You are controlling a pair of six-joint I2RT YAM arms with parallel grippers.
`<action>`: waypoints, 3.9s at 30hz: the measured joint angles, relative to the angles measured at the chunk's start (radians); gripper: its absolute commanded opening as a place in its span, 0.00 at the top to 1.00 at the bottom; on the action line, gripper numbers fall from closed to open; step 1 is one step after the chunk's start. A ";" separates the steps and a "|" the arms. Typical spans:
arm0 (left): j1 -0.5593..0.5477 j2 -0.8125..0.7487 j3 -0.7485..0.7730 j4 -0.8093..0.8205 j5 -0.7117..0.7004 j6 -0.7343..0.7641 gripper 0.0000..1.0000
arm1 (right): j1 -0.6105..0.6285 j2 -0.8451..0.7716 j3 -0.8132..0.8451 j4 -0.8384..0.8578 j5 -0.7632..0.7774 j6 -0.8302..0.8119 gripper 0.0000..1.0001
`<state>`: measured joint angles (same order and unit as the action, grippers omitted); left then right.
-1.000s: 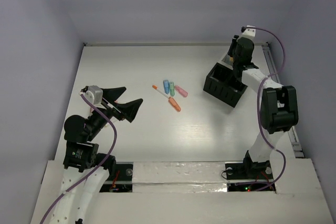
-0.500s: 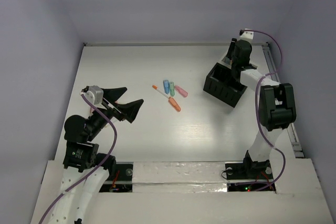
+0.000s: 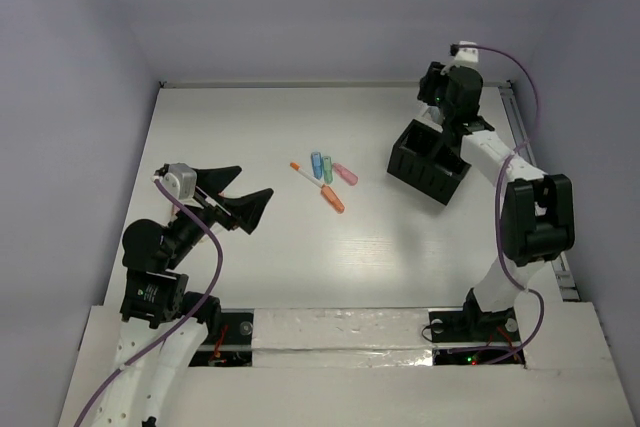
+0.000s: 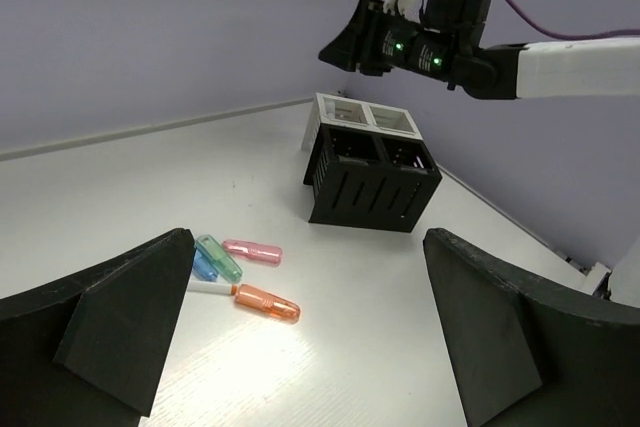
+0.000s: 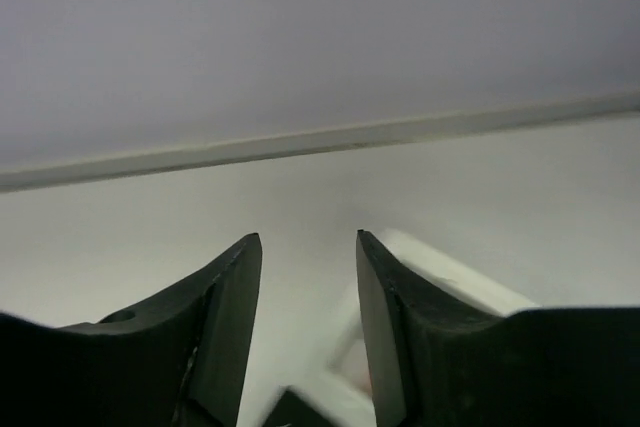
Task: Sort the stationery into containers
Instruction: Place the pen in the storage box, then pick up the pen from the center of the board, then place the pen in the storage box.
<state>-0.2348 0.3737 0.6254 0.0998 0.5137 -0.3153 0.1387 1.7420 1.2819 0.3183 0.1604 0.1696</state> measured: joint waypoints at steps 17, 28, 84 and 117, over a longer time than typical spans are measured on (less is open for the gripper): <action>0.000 -0.023 0.280 -0.085 -0.201 -0.039 0.01 | 0.616 0.473 0.632 -0.277 -0.900 -0.048 0.73; 0.000 -0.032 0.305 -0.160 -0.225 -0.057 0.01 | 0.818 0.823 1.088 -0.557 -0.801 -0.183 0.32; 0.000 -0.058 0.215 -0.224 -0.208 -0.023 0.01 | 0.896 0.875 0.911 -0.452 -0.466 -0.436 0.72; -0.013 -0.102 0.101 -0.211 -0.297 -0.015 0.01 | 0.254 -0.072 -0.004 0.118 -0.217 0.029 0.79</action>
<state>-0.2474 0.2718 0.7261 -0.1108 0.2165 -0.3305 0.3923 1.6695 1.2778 0.4366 -0.0566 0.1982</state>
